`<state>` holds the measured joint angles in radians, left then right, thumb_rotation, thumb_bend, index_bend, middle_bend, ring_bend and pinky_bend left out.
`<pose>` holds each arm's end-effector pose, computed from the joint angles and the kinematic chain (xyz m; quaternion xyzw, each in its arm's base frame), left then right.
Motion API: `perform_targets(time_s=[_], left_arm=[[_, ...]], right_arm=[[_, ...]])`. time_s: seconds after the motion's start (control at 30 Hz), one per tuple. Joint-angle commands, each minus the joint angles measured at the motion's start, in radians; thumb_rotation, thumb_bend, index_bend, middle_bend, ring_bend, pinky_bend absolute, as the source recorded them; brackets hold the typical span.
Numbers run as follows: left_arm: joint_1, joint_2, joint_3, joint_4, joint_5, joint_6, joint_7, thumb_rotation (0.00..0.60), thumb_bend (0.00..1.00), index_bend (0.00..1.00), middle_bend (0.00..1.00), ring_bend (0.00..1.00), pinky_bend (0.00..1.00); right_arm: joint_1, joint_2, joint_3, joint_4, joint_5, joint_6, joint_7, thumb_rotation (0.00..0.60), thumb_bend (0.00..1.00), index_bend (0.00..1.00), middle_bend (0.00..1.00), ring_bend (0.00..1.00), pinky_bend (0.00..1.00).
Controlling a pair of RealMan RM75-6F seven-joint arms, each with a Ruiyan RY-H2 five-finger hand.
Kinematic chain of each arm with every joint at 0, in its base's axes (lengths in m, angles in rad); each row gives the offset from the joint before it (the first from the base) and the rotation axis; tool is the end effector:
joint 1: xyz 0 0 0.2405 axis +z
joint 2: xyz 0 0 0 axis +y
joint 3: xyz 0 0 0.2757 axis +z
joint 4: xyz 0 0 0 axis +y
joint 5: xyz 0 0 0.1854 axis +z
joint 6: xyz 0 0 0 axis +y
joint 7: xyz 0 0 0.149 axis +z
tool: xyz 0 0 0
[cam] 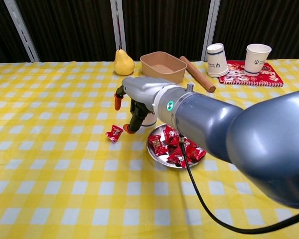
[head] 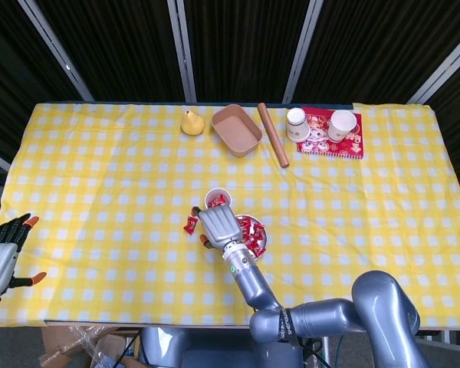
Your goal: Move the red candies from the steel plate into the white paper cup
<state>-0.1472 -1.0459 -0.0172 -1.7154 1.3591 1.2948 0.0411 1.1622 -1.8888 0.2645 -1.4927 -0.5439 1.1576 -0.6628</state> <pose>-0.3243 0.1937 0.1821 -0.6078 -0.4610 -0.3142 0.5651 -0.0103 -0.3501 -0.0863 0.7370 -0.4248 0.3664 0.3770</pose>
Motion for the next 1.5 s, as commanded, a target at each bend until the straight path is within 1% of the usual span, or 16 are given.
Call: perform_targets(time_s=[0.03, 0.17, 0.57, 0.87, 1.5], left_arm=[[-0.001, 0.0, 0.0, 0.0, -0.001, -0.003, -0.001, 0.6, 0.02, 0.0, 0.0, 0.0, 0.0], [-0.003, 0.002, 0.001, -0.001, -0.004, -0.009, 0.0, 0.6, 0.02, 0.0, 0.0, 0.0, 0.0], [-0.007, 0.007, 0.001, -0.007, -0.015, -0.022, 0.001, 0.6, 0.02, 0.0, 0.0, 0.0, 0.0], [-0.009, 0.01, 0.001, -0.009, -0.022, -0.031, -0.004, 0.6, 0.02, 0.0, 0.0, 0.0, 0.0], [-0.012, 0.014, 0.002, -0.014, -0.03, -0.039, -0.001, 0.6, 0.02, 0.0, 0.0, 0.0, 0.0]], right_arm=[[-0.012, -0.04, 0.001, 0.059, -0.005, -0.019, 0.008, 0.6, 0.41, 0.33, 0.87, 0.92, 0.9], [-0.02, -0.065, 0.007, 0.105, -0.01, -0.044, 0.014, 0.6, 0.41, 0.33, 0.87, 0.92, 0.91], [-0.025, -0.135, 0.041, 0.197, -0.034, -0.098, 0.021, 0.6, 0.41, 0.34, 0.87, 0.92, 0.91], [-0.032, -0.172, 0.059, 0.273, -0.044, -0.135, 0.025, 0.6, 0.41, 0.38, 0.87, 0.92, 0.9], [-0.057, -0.215, 0.089, 0.339, -0.077, -0.171, 0.032, 0.6, 0.41, 0.39, 0.87, 0.92, 0.9]])
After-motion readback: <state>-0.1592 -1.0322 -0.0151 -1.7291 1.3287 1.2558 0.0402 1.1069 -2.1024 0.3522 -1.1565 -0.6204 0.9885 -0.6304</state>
